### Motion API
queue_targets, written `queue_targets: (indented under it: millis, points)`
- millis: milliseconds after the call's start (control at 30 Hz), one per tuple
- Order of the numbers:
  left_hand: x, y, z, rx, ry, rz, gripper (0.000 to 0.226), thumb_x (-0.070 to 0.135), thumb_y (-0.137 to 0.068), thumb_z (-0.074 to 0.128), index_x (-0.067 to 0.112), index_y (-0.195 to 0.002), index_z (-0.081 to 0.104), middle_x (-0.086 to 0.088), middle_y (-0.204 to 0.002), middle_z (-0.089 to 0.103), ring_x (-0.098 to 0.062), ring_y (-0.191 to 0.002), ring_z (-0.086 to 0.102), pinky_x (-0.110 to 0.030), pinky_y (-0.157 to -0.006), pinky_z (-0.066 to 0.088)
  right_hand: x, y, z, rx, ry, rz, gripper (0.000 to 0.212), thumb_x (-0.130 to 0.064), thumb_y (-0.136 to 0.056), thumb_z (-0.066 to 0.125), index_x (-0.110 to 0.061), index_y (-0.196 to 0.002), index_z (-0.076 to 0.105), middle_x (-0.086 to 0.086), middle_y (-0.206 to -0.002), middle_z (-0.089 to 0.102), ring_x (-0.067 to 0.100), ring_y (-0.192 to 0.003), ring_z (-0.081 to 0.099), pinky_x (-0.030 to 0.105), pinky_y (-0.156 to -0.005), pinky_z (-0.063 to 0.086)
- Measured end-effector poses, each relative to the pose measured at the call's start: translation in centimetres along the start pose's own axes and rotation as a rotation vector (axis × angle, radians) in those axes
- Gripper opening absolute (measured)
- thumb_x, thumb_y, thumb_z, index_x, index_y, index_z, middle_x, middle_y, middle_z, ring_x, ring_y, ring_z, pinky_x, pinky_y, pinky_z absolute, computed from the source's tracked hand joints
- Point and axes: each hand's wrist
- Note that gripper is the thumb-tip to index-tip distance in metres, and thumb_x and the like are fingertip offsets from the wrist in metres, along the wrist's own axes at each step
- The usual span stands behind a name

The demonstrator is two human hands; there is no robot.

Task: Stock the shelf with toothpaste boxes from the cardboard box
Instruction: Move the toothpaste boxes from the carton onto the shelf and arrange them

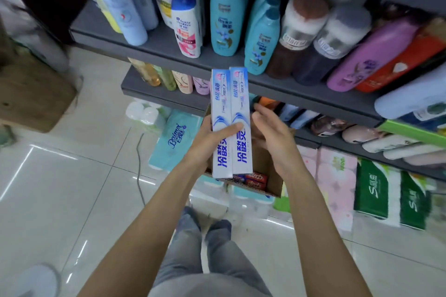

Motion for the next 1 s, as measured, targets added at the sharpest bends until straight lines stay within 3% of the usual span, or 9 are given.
queue_targets:
  millis: [133,200,300,400,533,733,833,933,1000]
  points:
    - [2.0,1.1,-1.3,-0.183,-0.100,-0.055,0.056,0.018,-0.072,0.075,0.014,-0.124,0.055,-0.007,-0.105,0.072,-0.022,-0.089,0.070,-0.035,-0.074,0.056,-2.3,0.5,-0.3,-0.036,0.005,-0.038,0.022,-0.029,-0.091,0.059,-0.025,-0.112,0.056,0.010,-0.118,0.062,0.026,-0.111,0.061,0.040,-0.089,0.053]
    - [2.8,1.5,-1.3,-0.257,-0.136,-0.080,0.048,0.012,-0.073,0.074,0.012,-0.119,0.059,-0.006,-0.098,0.073,-0.019,-0.081,0.071,-0.030,-0.068,0.056,-3.2,0.4,-0.5,-0.011,0.012,-0.079,0.039,-0.036,-0.084,0.068,-0.032,-0.118,0.047,0.003,-0.120,0.060,0.023,-0.111,0.061,0.045,-0.092,0.052]
    - [4.0,1.9,-1.1,-0.337,-0.269,-0.111,0.033,0.011,-0.076,0.071,0.016,-0.107,0.063,-0.004,-0.092,0.074,-0.017,-0.075,0.071,-0.029,-0.067,0.057,-4.3,0.1,-1.3,-0.014,0.062,-0.144,0.069,-0.031,-0.082,0.071,-0.036,-0.137,0.031,-0.004,-0.123,0.059,0.013,-0.114,0.056,0.035,-0.093,0.049]
    - [5.3,2.1,-0.8,-0.379,-0.315,-0.128,0.032,0.015,-0.074,0.074,0.015,-0.104,0.065,-0.008,-0.094,0.074,-0.018,-0.075,0.071,-0.029,-0.066,0.057,-5.7,0.1,-2.5,-0.028,0.087,-0.160,0.055,-0.019,-0.082,0.071,-0.031,-0.128,0.043,-0.004,-0.115,0.063,0.010,-0.103,0.061,0.023,-0.078,0.053]
    - [6.6,2.3,-1.7,-0.320,-0.316,-0.124,0.040,0.026,-0.065,0.080,0.019,-0.101,0.064,-0.008,-0.090,0.073,-0.020,-0.073,0.070,-0.032,-0.068,0.056,-6.2,0.2,-3.9,0.126,0.021,-0.141,0.034,-0.024,-0.076,0.077,-0.029,-0.097,0.051,0.004,-0.097,0.066,0.014,-0.075,0.064,0.023,-0.048,0.049]
    - [7.3,3.4,-3.2,-0.296,-0.247,-0.084,0.058,0.034,-0.054,0.081,0.016,-0.106,0.059,-0.006,-0.088,0.074,-0.017,-0.072,0.071,-0.026,-0.058,0.055,-5.3,0.4,-6.0,0.375,-0.048,-0.097,0.074,-0.062,-0.058,0.074,-0.010,-0.107,0.055,0.012,-0.097,0.071,0.020,-0.080,0.070,0.039,-0.062,0.060]
    - [7.1,3.6,-2.9,-0.215,-0.219,-0.074,0.072,0.038,-0.058,0.082,0.012,-0.119,0.055,-0.010,-0.098,0.073,-0.019,-0.077,0.071,-0.028,-0.062,0.056,-5.1,0.6,-6.0,0.458,-0.073,-0.128,0.062,-0.070,-0.069,0.063,-0.019,-0.103,0.050,0.007,-0.098,0.069,0.019,-0.084,0.069,0.042,-0.070,0.060]
    - [7.3,3.9,-3.1,-0.101,-0.151,-0.095,0.048,0.030,-0.064,0.076,0.012,-0.105,0.059,-0.007,-0.081,0.073,-0.018,-0.064,0.068,-0.027,-0.058,0.055,-5.8,1.6,-5.3,0.300,-0.111,-0.181,0.037,-0.049,-0.089,0.055,-0.021,-0.109,0.044,0.001,-0.095,0.066,0.008,-0.077,0.067,0.027,-0.065,0.059]
    - [7.7,4.2,-4.1,-0.029,-0.097,-0.094,0.046,0.033,-0.061,0.076,0.013,-0.100,0.061,-0.009,-0.080,0.072,-0.021,-0.064,0.064,-0.031,-0.065,0.052,-6.4,2.4,-5.5,0.119,0.009,-0.268,0.040,-0.037,-0.085,0.062,-0.020,-0.116,0.045,0.000,-0.104,0.066,0.006,-0.085,0.066,0.023,-0.074,0.056]
Point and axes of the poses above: each hand's wrist, its own y-axis away from the middle knuckle, its own z-axis out of the palm, x = y × z
